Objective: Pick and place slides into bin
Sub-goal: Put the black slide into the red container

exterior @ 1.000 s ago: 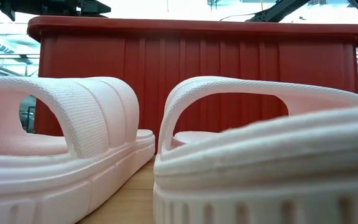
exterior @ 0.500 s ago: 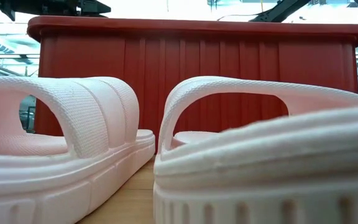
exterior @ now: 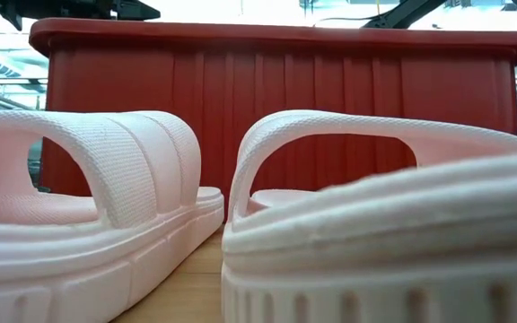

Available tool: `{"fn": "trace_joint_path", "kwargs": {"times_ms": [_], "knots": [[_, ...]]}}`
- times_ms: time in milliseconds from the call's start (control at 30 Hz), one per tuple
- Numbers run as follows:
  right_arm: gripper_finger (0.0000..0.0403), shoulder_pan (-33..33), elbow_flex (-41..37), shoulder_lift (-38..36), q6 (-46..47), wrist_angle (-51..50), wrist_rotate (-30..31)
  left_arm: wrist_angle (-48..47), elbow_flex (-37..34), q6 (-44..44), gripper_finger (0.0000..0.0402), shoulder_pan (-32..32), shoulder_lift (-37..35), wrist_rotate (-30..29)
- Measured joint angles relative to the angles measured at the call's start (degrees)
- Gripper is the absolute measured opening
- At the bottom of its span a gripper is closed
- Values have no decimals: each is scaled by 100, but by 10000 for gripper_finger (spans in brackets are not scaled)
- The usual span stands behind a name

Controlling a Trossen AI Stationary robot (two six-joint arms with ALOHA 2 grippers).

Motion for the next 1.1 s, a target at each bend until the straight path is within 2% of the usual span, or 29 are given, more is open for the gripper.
{"fn": "trace_joint_path", "kwargs": {"times_ms": [200,367,533,700,1100], "knots": [[128,90,-24,-307,-85,777,453,2,-1,-3,250,2,-1,-2],[125,105,-62,-716,-54,944,-167,-2,1,-5,250,2,1,-2],[125,110,-46,-896,113,675,69,-9,1,-5,250,2,1,-2],[125,160,-48,-877,245,451,-485,-11,1,-5,250,2,1,-2],[125,231,-1021,-861,345,933,-390,-44,1,34,250,2,1,-5]]}}
